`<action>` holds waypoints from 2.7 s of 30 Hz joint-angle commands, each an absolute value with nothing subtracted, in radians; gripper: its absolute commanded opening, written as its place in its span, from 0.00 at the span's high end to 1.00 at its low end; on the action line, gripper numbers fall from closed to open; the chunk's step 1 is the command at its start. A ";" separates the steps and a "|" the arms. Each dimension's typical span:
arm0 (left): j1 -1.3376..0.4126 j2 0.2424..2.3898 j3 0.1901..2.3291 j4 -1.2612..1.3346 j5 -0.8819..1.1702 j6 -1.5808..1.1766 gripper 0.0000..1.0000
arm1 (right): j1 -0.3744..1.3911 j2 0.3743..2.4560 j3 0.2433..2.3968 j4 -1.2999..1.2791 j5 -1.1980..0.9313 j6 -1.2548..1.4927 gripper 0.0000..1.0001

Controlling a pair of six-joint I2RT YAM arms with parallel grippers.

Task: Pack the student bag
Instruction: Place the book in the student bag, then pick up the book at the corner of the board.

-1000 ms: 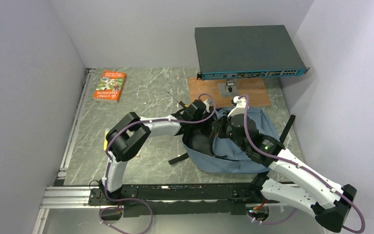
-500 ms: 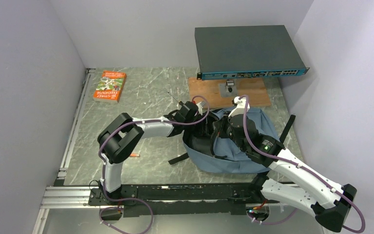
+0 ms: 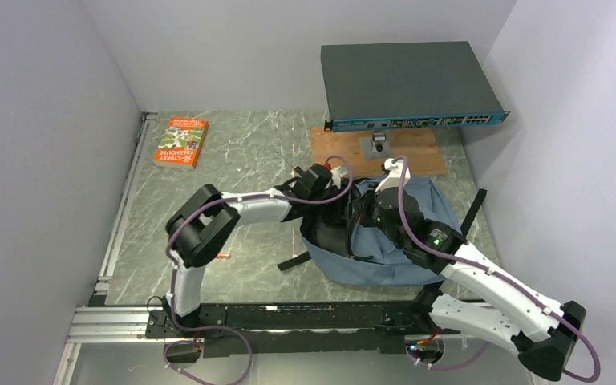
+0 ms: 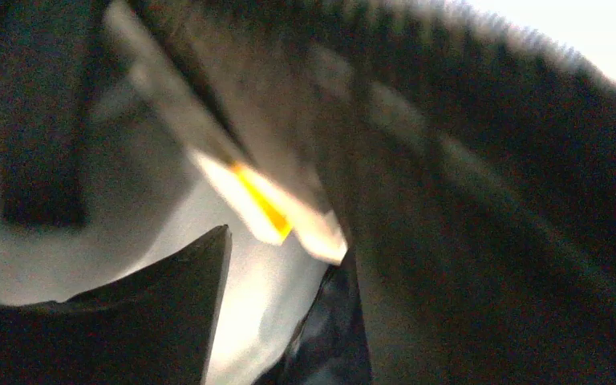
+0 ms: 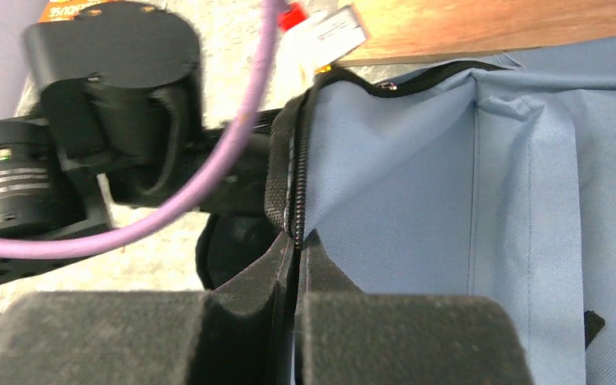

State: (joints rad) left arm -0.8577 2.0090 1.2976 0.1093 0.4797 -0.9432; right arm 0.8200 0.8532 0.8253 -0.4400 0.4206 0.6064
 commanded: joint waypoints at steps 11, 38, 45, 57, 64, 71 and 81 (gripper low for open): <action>-0.638 1.313 1.016 -0.259 0.624 -0.479 0.08 | 0.812 0.878 0.813 -0.377 0.387 0.420 0.96; 0.424 1.508 1.023 -0.049 0.207 -0.836 0.00 | 0.812 0.965 0.867 -0.209 0.162 0.313 0.25; 0.430 1.772 1.267 -0.072 0.065 -0.655 0.00 | 0.812 0.975 0.861 -0.186 0.139 0.286 0.24; 0.418 2.113 1.600 -0.138 0.212 -0.619 0.11 | 0.809 0.976 0.871 -0.183 0.179 0.279 0.23; 0.395 2.197 1.661 -0.219 0.282 -0.668 0.35 | 0.809 0.990 0.884 -0.178 0.180 0.310 0.23; 0.365 2.202 1.657 -0.315 0.290 -0.638 0.79 | 0.809 0.996 0.914 -0.195 0.200 0.312 0.24; 0.279 2.152 1.546 -0.298 0.387 -0.581 1.00 | 0.822 1.042 0.956 -0.206 0.180 0.326 0.22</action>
State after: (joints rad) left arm 0.3386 2.1937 1.6066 -0.2543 0.3183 -0.6296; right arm 0.8131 1.0183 0.9142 -0.2340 0.1802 0.3145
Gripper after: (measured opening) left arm 0.022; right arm 0.766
